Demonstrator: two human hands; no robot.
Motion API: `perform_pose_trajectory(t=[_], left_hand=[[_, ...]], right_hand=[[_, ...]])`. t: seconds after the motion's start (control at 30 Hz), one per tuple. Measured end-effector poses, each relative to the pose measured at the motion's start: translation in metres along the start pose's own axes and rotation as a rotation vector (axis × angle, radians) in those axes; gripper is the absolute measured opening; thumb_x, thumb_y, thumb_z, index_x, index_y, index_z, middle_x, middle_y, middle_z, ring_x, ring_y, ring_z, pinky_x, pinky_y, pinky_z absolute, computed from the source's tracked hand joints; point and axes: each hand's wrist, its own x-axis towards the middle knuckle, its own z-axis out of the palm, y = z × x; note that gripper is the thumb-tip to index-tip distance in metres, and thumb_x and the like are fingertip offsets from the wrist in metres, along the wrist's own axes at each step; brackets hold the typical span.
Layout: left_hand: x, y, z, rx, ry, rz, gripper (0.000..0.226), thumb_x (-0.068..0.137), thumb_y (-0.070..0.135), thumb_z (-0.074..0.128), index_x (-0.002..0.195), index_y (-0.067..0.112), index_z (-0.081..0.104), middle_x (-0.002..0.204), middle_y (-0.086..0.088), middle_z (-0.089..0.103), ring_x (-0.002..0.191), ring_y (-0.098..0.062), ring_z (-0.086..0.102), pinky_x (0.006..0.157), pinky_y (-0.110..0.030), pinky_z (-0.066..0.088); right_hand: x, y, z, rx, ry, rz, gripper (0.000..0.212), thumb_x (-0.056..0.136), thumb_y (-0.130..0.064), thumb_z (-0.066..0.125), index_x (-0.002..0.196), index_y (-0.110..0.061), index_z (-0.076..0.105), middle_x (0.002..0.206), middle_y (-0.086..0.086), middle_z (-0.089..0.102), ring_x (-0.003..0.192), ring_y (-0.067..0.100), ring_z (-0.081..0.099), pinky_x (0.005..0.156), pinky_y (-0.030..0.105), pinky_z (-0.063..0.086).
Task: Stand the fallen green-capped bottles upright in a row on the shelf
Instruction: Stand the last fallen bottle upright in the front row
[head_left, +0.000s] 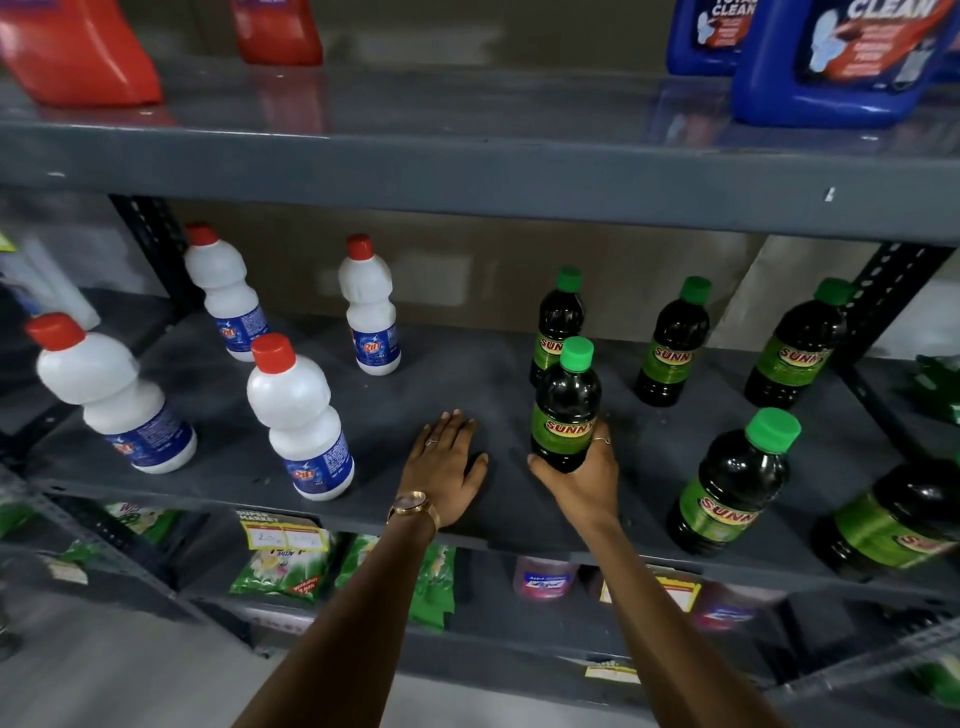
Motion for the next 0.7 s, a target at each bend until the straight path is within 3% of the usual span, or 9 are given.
perform_pose_trajectory(t=[0.07,0.17,0.4,0.47,0.57,0.7], left_hand=[[0.0,0.0,0.0,0.002,-0.001,-0.005,0.057,0.096,0.041,0.034,0.146,0.017,0.023,0.159,-0.006,0.019,0.148,-0.018,0.01,0.121,-0.036,0.004],[0.0,0.0,-0.001,0.0,-0.004,-0.005,0.057,0.096,0.041,0.034,0.146,0.017,0.023,0.159,-0.006,0.02,0.148,-0.019,0.011,0.121,-0.036,0.004],[0.0,0.0,0.0,0.0,-0.021,-0.006,0.056,0.096,0.041,0.034,0.146,0.017,0.023,0.159,-0.006,0.019,0.148,-0.019,0.01,0.121,-0.037,0.005],[0.0,0.0,-0.001,-0.002,-0.03,-0.006,0.056,0.097,0.041,0.033,0.146,0.016,0.023,0.159,-0.006,0.019,0.148,-0.019,0.01,0.121,-0.038,0.005],[0.001,0.0,0.0,0.011,-0.044,-0.008,0.057,0.097,0.041,0.033,0.146,0.016,0.022,0.159,-0.007,0.017,0.148,-0.02,0.009,0.121,-0.038,0.005],[0.0,0.001,-0.001,0.014,-0.044,-0.01,0.056,0.097,0.039,0.033,0.147,0.015,0.022,0.159,-0.008,0.018,0.148,-0.021,0.01,0.121,-0.038,0.006]], right_hand=[[0.0,0.007,-0.005,0.029,-0.024,-0.003,0.068,0.062,-0.02,0.085,0.122,-0.018,0.052,0.107,-0.004,0.064,0.107,0.02,0.062,0.084,0.024,0.049],[0.003,0.006,-0.006,0.077,-0.023,-0.005,0.067,0.06,-0.022,0.089,0.118,-0.016,0.056,0.11,0.0,0.067,0.105,0.018,0.064,0.089,0.032,0.052],[0.01,0.0,-0.02,0.012,-0.161,-0.03,0.058,0.055,-0.024,0.092,0.104,-0.019,0.061,0.101,-0.001,0.067,0.098,0.018,0.065,0.084,0.029,0.052],[0.001,-0.004,-0.027,-0.036,-0.194,-0.026,0.059,0.054,-0.028,0.092,0.106,-0.019,0.063,0.096,-0.008,0.066,0.092,0.01,0.064,0.077,0.016,0.048],[-0.026,-0.002,-0.04,-0.064,-0.23,-0.045,0.053,0.049,-0.038,0.093,0.091,-0.039,0.061,0.087,-0.027,0.063,0.083,-0.013,0.062,0.069,0.002,0.043],[-0.058,0.001,-0.048,-0.126,-0.259,-0.056,0.053,0.048,-0.055,0.087,0.09,-0.041,0.058,0.085,-0.024,0.065,0.082,-0.011,0.062,0.076,0.01,0.048]])
